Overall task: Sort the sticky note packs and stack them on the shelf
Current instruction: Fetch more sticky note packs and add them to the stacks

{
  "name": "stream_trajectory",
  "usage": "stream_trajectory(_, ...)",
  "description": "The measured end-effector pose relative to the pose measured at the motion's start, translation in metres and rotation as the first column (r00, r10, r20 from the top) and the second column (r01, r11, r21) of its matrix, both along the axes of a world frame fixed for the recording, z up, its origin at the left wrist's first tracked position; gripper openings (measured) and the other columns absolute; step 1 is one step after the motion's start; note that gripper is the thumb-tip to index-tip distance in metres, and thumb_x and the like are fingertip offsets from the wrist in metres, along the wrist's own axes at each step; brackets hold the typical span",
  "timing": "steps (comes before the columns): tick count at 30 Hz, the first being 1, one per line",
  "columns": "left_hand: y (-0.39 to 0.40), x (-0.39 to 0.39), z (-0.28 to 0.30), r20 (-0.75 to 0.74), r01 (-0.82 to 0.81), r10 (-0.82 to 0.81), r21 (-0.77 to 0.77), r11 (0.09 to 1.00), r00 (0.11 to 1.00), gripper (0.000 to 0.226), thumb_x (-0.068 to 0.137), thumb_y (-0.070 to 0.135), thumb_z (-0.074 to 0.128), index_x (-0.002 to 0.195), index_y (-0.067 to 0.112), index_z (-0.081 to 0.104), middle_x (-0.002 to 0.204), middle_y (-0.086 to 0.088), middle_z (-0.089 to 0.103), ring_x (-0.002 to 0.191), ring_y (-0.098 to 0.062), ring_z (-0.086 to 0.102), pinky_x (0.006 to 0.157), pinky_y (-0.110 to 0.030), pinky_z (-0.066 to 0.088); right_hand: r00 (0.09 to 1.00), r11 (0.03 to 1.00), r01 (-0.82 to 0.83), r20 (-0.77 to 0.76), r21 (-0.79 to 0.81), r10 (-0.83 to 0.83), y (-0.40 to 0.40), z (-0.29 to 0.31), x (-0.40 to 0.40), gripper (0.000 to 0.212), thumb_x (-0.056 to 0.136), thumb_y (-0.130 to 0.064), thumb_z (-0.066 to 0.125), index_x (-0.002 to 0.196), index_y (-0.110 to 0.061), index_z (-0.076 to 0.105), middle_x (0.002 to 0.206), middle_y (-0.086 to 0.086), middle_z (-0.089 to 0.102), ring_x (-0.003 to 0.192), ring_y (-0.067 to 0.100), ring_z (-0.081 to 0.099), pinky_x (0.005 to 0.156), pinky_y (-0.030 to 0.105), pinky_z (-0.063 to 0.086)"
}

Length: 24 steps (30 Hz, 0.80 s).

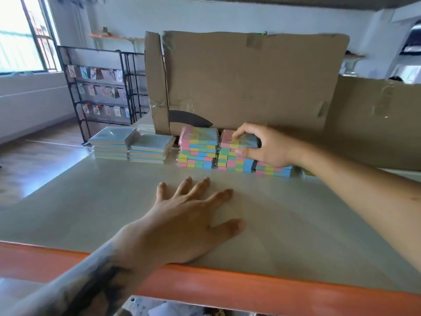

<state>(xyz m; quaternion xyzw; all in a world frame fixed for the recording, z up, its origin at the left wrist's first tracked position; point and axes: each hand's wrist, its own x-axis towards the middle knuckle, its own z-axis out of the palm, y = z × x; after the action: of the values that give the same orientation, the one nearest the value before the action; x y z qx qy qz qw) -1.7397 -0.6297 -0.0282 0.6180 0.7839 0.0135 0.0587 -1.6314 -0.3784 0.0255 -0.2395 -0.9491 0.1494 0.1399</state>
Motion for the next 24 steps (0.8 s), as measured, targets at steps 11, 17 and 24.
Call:
stream_trajectory(11, -0.007, 0.015, 0.016, -0.027, -0.013, 0.016, 0.120, 0.993, 0.999, 0.084, 0.079, 0.088, 0.013, 0.151, 0.049, 0.032, 0.161, 0.019, 0.032, 0.148, -0.011, 0.029, 0.121, -0.046, 0.022, 0.996, 0.928, 0.047, 0.050, 0.370, -0.071, -0.065, 0.001, 0.068, 0.072, 0.093, -0.068, 0.054, 0.156, -0.044, 0.030, 0.171, -0.003, 0.017, 0.155, 0.022, 0.017, 0.123, 0.044, 0.018)
stream_trajectory(17, 0.013, 0.105, 0.025, 0.026, -0.024, 0.019, 0.198, 0.980, 0.999, 0.080, 0.084, 0.086, 0.014, 0.146, 0.045, 0.045, 0.152, 0.020, 0.046, 0.135, -0.010, 0.048, 0.112, -0.040, 0.036, 0.992, 0.943, 0.013, 0.114, 0.332, -0.054, -0.089, -0.021, 0.196, 0.069, 0.095, -0.076, 0.038, 0.156, -0.045, 0.031, 0.169, -0.005, 0.021, 0.154, 0.018, 0.017, 0.124, 0.042, 0.017)
stream_trajectory(24, 0.076, 0.284, 0.013, 0.113, 0.086, -0.125, 0.297, 0.951, 0.986, 0.061, 0.094, 0.078, 0.028, 0.143, 0.047, 0.046, 0.152, 0.016, 0.048, 0.137, -0.016, 0.047, 0.114, -0.041, 0.034, 0.948, 0.924, 0.313, -0.009, 0.219, -0.319, -0.078, -0.050, 0.386, 0.077, 0.091, -0.084, 0.026, 0.149, -0.037, 0.045, 0.161, -0.008, 0.036, 0.150, 0.017, 0.030, 0.118, 0.044, 0.024)
